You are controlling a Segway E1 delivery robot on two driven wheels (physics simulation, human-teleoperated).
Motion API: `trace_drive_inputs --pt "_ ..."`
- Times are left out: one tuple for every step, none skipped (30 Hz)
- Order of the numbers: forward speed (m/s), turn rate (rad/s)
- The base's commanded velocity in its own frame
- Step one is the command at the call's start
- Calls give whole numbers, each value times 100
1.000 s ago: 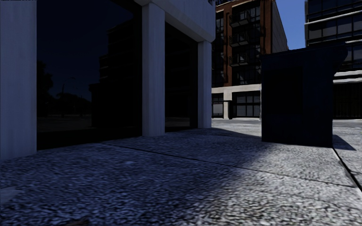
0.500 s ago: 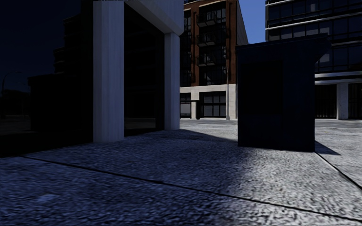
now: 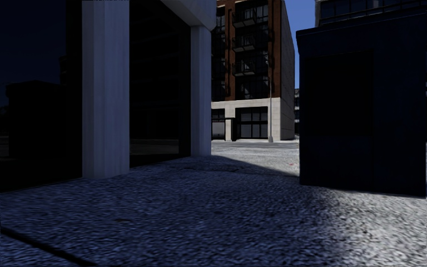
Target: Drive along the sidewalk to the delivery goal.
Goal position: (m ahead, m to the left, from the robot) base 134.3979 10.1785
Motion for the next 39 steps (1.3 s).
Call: trace_drive_inputs --pt "200 -22" --pt "200 -24" --pt "200 -25" --pt "200 -25" --pt "200 -25" --pt "200 -25" --pt "200 -25" --pt "200 -25" --pt "200 -25" --pt "200 -18" --pt "200 -11" --pt "200 0" --pt "200 0" --pt "200 0" --pt "200 0" --pt "200 0" --pt "200 0" --pt "200 0" --pt "200 0" --pt "200 -2" --pt "200 -2" --pt "200 -18" --pt "200 -37" --pt "200 -52" --pt "200 -55" --pt "200 -55" --pt "200 -56" --pt "200 -56" --pt "200 -56" --pt "200 -56" --pt "200 -56" --pt "200 -56" --pt "200 -56" --pt "200 -56" --pt "200 -56" --pt "200 -56" --pt "200 -56" --pt "200 -56" --pt "200 -53"
